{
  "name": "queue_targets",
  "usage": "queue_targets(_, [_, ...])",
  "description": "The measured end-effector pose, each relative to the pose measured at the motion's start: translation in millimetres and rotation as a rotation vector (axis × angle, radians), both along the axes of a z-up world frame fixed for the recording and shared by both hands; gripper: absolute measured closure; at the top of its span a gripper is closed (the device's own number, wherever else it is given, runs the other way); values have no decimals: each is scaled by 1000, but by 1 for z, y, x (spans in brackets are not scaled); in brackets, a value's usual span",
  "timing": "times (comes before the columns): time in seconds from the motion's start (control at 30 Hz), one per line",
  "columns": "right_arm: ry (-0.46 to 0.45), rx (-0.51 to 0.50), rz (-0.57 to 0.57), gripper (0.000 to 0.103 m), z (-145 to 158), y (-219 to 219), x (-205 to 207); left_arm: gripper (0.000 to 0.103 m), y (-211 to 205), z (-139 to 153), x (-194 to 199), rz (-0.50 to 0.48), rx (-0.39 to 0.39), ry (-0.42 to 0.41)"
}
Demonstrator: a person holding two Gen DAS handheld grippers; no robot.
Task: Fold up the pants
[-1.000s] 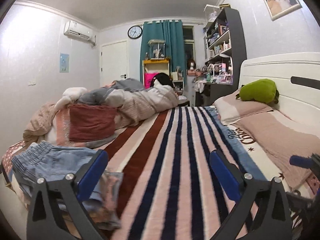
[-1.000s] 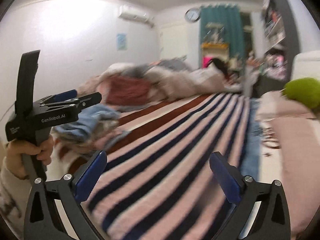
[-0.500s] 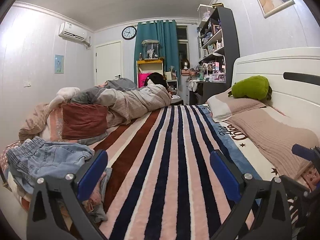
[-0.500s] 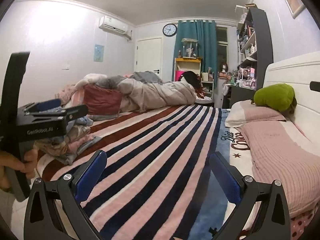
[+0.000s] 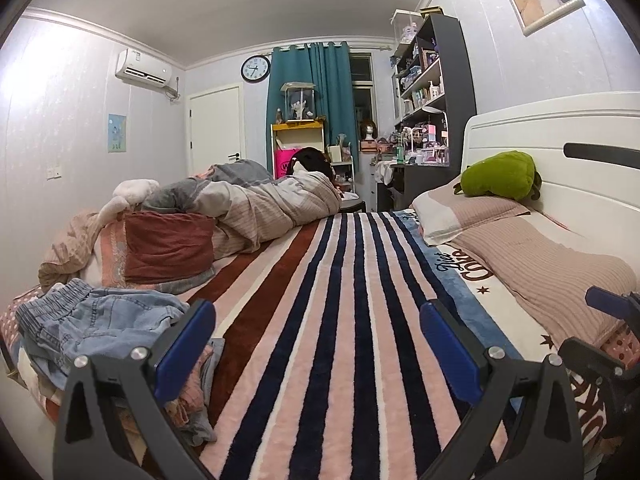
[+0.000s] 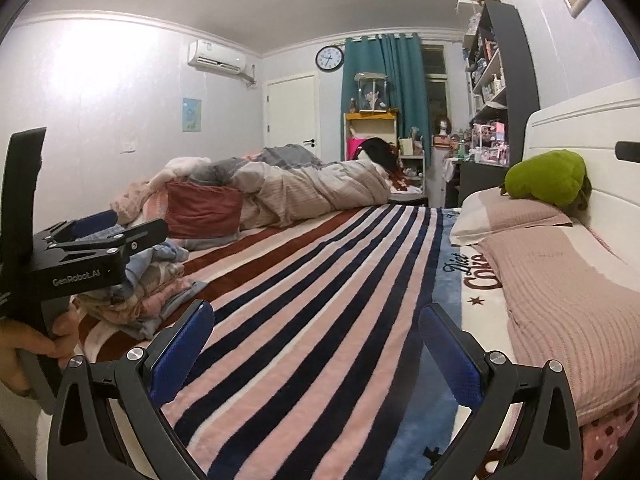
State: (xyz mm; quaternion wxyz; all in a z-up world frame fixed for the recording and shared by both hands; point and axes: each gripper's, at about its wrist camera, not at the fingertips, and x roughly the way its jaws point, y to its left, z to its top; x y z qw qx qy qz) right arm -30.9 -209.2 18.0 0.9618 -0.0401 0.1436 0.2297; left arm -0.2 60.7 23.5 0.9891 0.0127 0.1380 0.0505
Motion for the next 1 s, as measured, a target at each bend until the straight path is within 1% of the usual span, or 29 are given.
queue_targets(0.57, [-20,-25,-30,1,1,-2,-4,2,-1,-5,-1,-15,-21,16])
queue_targets(1.0, [-5,5,-24,1,3,-11,-5,2,-2,-2,-5,-20,-23,9])
